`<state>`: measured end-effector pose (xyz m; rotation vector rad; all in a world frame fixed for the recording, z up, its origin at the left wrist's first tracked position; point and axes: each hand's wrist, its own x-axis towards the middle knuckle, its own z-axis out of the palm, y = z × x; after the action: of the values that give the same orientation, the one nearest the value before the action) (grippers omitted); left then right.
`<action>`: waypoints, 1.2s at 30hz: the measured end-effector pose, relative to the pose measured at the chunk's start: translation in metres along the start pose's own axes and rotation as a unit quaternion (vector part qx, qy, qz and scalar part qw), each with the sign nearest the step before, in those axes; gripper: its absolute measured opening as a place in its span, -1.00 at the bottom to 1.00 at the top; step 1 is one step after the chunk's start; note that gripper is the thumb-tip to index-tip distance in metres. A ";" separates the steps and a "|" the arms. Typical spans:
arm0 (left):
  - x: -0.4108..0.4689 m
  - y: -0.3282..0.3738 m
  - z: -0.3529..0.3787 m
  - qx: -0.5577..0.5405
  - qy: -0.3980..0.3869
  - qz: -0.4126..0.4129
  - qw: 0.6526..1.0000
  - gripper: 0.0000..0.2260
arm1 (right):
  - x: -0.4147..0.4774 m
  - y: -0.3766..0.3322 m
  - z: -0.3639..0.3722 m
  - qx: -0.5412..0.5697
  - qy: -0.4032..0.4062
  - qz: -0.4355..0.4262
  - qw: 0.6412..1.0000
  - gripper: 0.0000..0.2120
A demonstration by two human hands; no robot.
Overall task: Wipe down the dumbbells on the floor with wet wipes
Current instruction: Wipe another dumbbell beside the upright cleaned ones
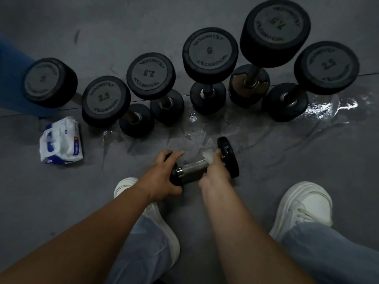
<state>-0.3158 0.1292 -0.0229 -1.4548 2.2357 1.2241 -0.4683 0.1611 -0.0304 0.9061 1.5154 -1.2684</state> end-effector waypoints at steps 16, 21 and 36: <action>0.000 0.000 0.001 -0.008 0.001 0.004 1.000 -0.05 | 0.022 0.012 -0.028 -0.010 -0.081 0.032 0.996 -0.83; 0.000 0.000 0.001 -0.005 0.003 0.004 1.000 -0.05 | -0.004 -0.001 -0.021 0.049 -0.080 0.048 0.994 -0.76; -0.002 0.002 0.000 0.009 0.003 0.004 1.000 -0.06 | 0.026 -0.006 -0.025 0.151 -0.047 0.128 0.979 -0.73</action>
<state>-0.3162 0.1307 -0.0201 -1.4463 2.2536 1.2013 -0.4865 0.1836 -0.0525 1.1780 1.1077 -1.3489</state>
